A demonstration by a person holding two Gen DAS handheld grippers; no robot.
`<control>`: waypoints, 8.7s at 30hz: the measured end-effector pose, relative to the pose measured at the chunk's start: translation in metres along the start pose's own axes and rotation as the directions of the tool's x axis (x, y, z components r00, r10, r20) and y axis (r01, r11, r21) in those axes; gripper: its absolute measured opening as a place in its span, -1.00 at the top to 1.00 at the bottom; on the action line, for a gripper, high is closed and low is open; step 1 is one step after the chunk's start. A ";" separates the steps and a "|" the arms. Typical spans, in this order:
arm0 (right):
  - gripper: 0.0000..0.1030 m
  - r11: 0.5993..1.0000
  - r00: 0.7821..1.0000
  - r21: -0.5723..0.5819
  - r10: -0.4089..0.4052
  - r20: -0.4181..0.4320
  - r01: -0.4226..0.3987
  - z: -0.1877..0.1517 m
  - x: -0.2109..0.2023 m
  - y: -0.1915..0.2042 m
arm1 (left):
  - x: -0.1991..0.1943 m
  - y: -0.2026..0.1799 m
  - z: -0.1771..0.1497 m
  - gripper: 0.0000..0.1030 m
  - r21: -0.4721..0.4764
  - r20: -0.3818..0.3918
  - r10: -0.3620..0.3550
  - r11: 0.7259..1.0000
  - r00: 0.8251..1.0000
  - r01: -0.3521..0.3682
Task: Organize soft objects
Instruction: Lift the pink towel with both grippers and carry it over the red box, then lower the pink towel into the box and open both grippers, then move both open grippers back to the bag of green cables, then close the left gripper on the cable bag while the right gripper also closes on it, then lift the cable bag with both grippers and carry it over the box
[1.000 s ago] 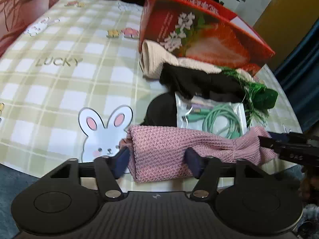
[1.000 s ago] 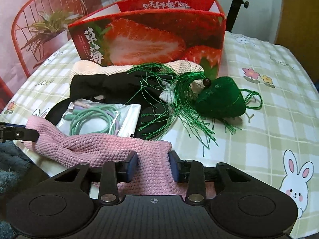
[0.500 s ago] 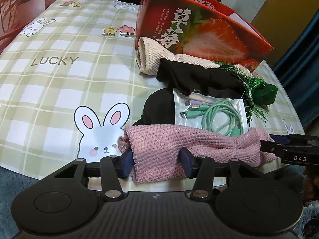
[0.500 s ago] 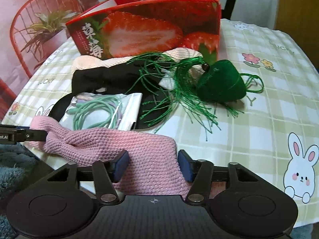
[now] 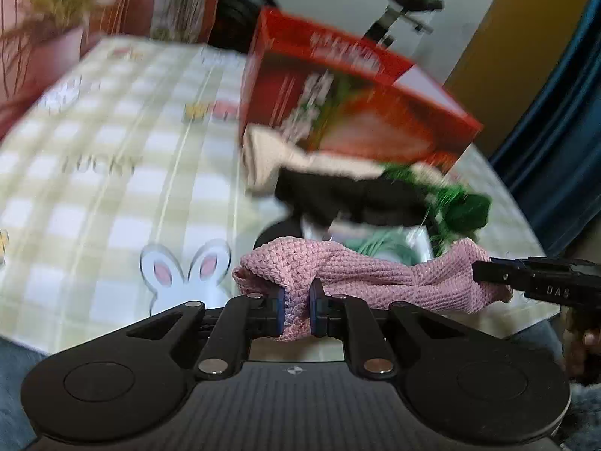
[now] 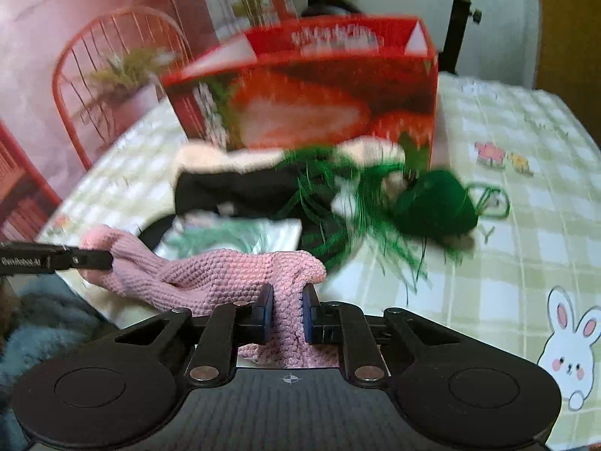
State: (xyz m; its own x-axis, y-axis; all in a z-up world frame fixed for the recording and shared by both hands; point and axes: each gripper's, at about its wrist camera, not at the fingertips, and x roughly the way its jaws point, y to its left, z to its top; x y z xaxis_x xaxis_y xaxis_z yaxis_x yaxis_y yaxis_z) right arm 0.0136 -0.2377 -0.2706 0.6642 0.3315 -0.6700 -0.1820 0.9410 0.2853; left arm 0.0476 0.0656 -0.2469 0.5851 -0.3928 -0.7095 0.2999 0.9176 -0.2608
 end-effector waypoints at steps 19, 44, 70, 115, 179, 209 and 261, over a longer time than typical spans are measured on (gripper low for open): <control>0.73 0.995 0.958 -0.066 -0.054 0.280 0.075 0.146 -0.036 -0.022 | -0.015 -0.052 0.149 0.75 0.120 0.236 -0.059 0.992 0.970 0.031; 0.73 0.977 0.967 -0.147 -0.122 0.225 0.157 0.213 0.048 -0.059 | 0.072 -0.054 0.224 0.74 0.188 0.122 0.091 0.976 0.988 -0.113; 0.72 0.922 0.987 -0.362 -0.157 -0.023 0.138 0.219 0.138 -0.036 | 0.135 -0.058 0.208 0.73 0.390 -0.110 0.104 0.919 0.988 -0.053; -0.99 0.979 0.922 -0.063 -0.160 0.354 0.194 0.177 -0.002 -0.013 | -0.009 -0.056 0.176 -1.00 0.197 0.296 0.122 0.963 0.947 -0.185; -0.63 0.990 0.989 -0.101 -0.084 0.122 0.096 -0.002 0.036 0.020 | 0.037 -0.016 0.015 0.05 0.085 -0.016 0.018 0.996 1.000 -0.017; 0.08 0.993 0.997 -0.091 0.066 -0.050 -0.071 -0.015 0.064 0.017 | 0.061 -0.017 0.006 0.30 0.093 -0.103 -0.051 0.994 0.993 0.060; 0.52 0.986 0.983 -0.139 0.114 0.143 -0.094 0.019 0.021 0.019 | 0.030 -0.017 0.035 0.24 0.007 0.044 -0.215 0.977 0.976 0.215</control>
State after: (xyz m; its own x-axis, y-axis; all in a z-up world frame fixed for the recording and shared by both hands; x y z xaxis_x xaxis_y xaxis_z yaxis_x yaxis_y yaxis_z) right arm 0.0383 -0.2139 -0.2663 0.7361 0.4237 -0.5278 -0.3429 0.9058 0.2489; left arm 0.0866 0.0358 -0.2410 0.5398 -0.5833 -0.6070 0.4243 0.8112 -0.4024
